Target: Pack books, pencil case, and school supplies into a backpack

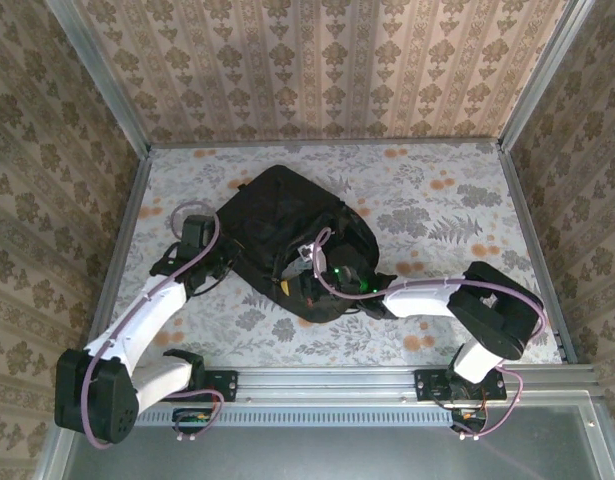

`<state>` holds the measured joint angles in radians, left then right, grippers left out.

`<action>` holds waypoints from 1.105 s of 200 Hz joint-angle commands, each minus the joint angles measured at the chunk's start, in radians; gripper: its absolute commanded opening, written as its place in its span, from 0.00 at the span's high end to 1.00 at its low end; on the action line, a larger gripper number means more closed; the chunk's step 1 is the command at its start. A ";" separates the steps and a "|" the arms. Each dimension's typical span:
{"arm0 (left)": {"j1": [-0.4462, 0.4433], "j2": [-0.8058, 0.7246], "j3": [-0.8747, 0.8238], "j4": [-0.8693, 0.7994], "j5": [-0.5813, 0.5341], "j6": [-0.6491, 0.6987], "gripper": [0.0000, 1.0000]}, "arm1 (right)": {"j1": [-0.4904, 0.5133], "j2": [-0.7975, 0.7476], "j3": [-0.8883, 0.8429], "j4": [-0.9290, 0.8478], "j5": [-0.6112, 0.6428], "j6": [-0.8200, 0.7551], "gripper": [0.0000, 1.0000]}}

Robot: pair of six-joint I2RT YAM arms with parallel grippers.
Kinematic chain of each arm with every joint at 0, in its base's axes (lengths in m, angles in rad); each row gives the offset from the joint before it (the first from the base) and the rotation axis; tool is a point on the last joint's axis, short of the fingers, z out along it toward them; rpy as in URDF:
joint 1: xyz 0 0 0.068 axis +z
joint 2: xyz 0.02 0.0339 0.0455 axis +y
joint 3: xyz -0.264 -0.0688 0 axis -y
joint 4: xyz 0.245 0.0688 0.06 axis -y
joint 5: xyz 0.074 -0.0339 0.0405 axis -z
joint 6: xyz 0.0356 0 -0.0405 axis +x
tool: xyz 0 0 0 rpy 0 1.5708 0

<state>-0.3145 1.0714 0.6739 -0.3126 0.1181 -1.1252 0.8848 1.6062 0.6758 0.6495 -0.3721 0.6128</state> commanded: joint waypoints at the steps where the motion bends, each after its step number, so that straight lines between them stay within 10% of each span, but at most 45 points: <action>1: 0.039 -0.031 -0.008 0.014 -0.097 0.005 1.00 | 0.009 -0.037 -0.021 -0.041 -0.023 -0.031 1.00; 221: 0.124 -0.067 0.033 -0.045 -0.123 0.076 1.00 | -0.028 -0.395 -0.074 -0.569 -0.049 -0.119 1.00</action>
<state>-0.2470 1.0283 0.6739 -0.3717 0.1642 -1.0878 0.8589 1.3067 0.6575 0.1921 -0.3981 0.4973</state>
